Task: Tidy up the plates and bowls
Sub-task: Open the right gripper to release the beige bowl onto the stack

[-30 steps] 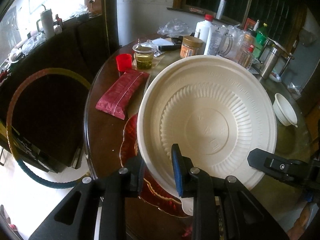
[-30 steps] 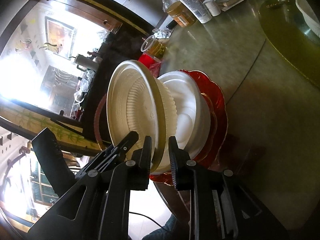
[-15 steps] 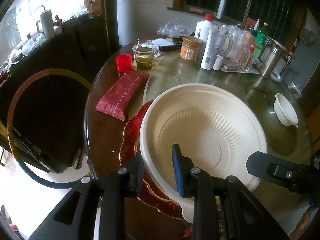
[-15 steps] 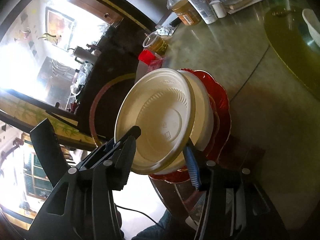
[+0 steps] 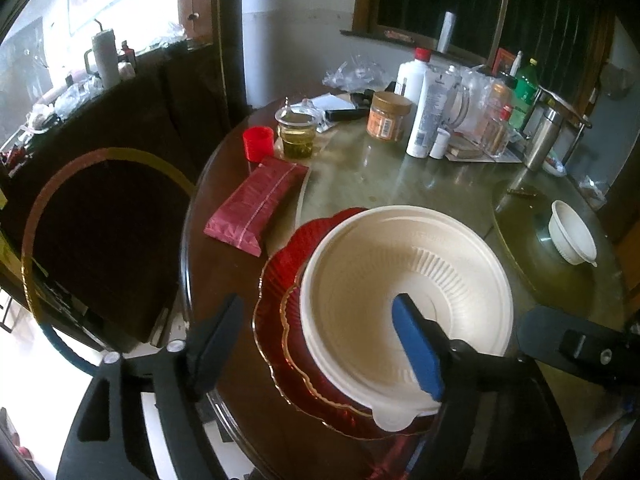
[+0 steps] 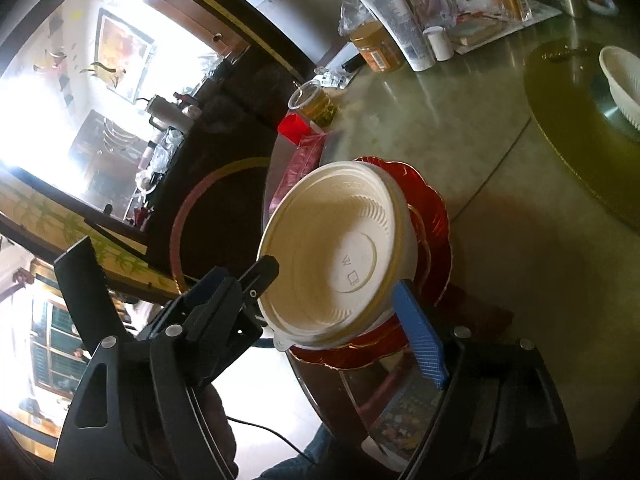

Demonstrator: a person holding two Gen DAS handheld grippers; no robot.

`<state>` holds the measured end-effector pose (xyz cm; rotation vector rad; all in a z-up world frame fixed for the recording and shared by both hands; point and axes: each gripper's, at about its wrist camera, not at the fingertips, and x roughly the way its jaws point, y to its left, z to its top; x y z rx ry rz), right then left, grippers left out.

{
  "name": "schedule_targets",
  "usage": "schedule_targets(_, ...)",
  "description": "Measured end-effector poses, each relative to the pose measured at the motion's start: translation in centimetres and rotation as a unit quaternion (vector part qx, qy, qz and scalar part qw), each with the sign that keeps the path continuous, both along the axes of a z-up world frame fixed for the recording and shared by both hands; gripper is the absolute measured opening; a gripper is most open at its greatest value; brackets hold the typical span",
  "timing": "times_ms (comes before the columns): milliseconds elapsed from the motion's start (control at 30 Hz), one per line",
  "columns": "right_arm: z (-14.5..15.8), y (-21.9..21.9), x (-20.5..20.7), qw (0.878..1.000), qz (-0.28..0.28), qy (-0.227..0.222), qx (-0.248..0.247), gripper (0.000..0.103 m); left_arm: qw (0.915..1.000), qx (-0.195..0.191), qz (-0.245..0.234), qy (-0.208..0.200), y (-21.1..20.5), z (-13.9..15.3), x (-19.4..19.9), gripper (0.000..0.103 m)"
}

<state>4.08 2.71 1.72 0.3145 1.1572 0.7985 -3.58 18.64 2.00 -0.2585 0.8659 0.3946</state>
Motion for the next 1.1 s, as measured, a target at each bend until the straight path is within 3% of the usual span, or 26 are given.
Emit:
schedule_targets(300,0.6,-0.3,-0.4,1.000,-0.002,-0.014,-0.008,0.084,0.9998,0.014,0.007,-0.010,0.0,0.5,-0.5,0.079)
schedule_targets(567,1.0,-0.9,-0.6,0.999,-0.005,-0.037,-0.013,0.086,0.9972,0.035,0.031,-0.059,-0.1,2.2,-1.7,0.080)
schedule_targets(600,1.1,-0.9,-0.7,0.999,-0.004,-0.046,-0.021,0.089,0.9963,0.035,0.032,-0.071,-0.2,2.5,-1.9,0.080)
schedule_targets(633,1.3,-0.9,-0.9,0.998,-0.003,-0.056,-0.029,0.100,0.9956,0.035,0.032,-0.081,-0.4,2.8,-2.1,0.080)
schedule_targets(700,1.5,-1.2,-1.1,0.997,-0.004,-0.074,-0.036,0.103,0.9930,0.040,0.032,-0.107,-1.0,3.7,-2.4,0.081)
schedule_targets(867,2.2,-2.9,-1.3,0.993,-0.013,-0.113,-0.041,0.103,0.9887,0.050,0.013,-0.141,-3.2,5.3,-2.1,0.084)
schedule_targets(1100,2.2,-8.0,-0.6,0.988,-0.068,-0.127,-0.053,0.103,0.9884,0.030,-0.044,-0.142,-7.8,5.5,0.6,0.084)
